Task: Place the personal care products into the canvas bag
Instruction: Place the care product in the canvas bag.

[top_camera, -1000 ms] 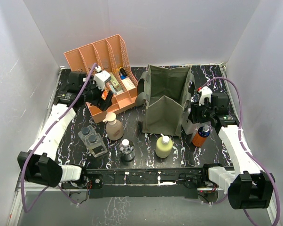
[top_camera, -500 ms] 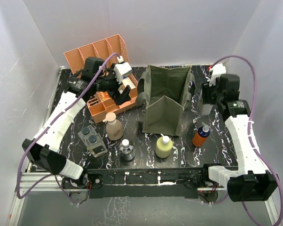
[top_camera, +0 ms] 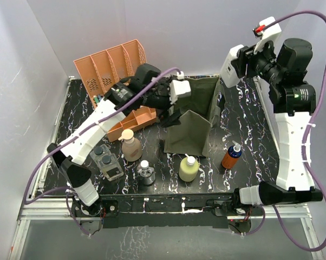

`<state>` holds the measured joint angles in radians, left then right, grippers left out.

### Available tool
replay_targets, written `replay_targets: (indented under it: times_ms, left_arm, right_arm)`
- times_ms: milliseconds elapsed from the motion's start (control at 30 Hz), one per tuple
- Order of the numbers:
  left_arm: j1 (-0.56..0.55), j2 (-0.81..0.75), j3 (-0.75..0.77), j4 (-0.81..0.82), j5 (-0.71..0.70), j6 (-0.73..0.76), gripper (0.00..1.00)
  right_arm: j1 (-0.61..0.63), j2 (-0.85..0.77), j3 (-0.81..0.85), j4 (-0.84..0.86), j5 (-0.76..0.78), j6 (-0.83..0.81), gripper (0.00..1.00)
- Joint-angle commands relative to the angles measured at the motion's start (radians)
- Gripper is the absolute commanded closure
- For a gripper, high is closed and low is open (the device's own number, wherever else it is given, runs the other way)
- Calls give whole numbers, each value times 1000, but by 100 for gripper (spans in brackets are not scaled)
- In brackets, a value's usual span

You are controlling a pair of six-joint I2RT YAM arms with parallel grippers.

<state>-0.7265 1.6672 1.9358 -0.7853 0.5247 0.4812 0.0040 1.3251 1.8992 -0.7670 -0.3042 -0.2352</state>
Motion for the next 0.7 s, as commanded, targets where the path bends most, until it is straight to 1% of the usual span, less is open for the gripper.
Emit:
replay_targets:
  times_ms: [0,100,200,267,433,600,667]
  left_arm:
    - [-48,48,15,7,-85,30,3]
    - [-59,75,5,40,-118,33,3]
    - [-66,89,0,49,-118,31,3]
    - [-69,92,-6,47,-106,32,6]
    - [-69,88,-45,28,-26,48,29]
    - [-70,76,-65,11,44,67,48]
    - [-70,70,-66,-7,59,96,59]
  right_arm:
    - [2,54,172,135,-242,23,92]
    - [29,96,192,141,-328,41,92]
    - [111,120,174,134,-322,16,92]
    - [136,128,152,143,-336,24,92]
    - [160,145,74,177,-402,57,92]
    - [180,172,31,177,-440,-9,92]
    - [191,190,31,169,-476,-33,92]
